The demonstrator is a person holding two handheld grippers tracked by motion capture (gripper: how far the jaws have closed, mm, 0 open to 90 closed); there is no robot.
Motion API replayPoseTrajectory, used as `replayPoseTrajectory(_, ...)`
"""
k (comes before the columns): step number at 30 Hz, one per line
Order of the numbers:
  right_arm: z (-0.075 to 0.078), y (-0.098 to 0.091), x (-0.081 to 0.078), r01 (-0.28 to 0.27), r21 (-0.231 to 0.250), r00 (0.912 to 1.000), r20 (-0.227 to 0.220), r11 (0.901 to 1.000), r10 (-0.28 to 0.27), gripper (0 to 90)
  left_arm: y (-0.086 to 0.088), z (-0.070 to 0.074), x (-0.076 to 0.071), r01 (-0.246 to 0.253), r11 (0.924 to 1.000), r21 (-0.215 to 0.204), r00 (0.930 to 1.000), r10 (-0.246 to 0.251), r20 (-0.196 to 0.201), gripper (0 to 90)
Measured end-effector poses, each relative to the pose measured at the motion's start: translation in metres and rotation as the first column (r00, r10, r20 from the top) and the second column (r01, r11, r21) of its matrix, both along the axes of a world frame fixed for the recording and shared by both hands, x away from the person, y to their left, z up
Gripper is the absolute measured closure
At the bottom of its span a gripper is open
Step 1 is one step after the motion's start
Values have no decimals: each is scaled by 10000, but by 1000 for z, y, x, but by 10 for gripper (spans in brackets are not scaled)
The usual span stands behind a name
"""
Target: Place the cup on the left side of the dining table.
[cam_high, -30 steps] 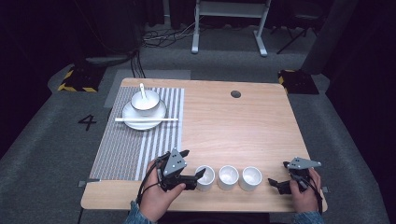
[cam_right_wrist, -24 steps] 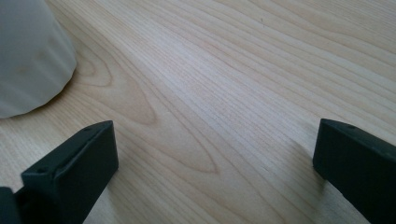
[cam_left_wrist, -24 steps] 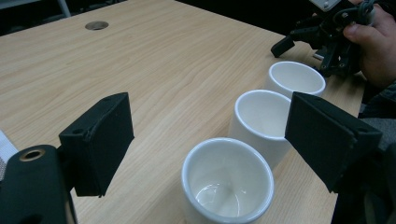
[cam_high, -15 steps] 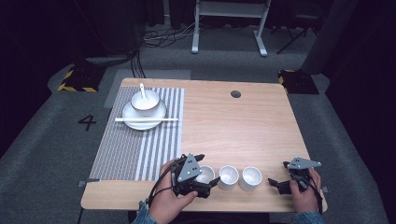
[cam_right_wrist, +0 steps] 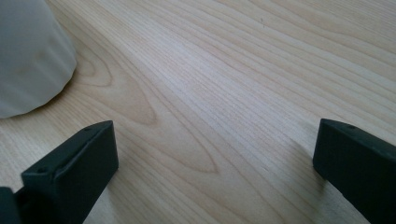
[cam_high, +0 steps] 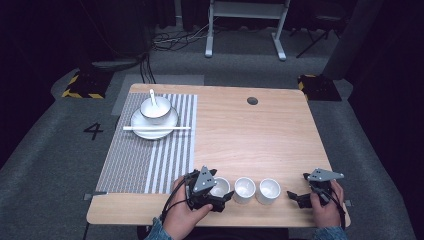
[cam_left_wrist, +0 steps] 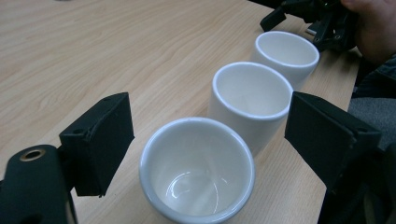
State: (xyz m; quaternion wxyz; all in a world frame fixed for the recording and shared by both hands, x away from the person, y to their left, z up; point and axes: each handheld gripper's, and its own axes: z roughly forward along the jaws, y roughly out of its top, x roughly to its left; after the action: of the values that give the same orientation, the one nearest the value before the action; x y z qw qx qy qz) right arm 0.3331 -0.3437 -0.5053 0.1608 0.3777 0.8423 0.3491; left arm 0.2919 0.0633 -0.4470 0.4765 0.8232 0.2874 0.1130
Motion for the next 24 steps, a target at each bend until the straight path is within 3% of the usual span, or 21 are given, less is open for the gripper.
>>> replayPoseTrajectory(6, 0, 0, 0, -1, -1, 10000, 2, 10000, 1, 0, 1, -11, 2, -93, 10000, 23, 9994, 94, -334, 161)
replayPoseTrajectory(24, 0, 0, 0, 0, 1, 10000, 1, 10000, 0, 1, -2, -39, 5, -177, 9988, 449, 9969, 211, -764, 178)
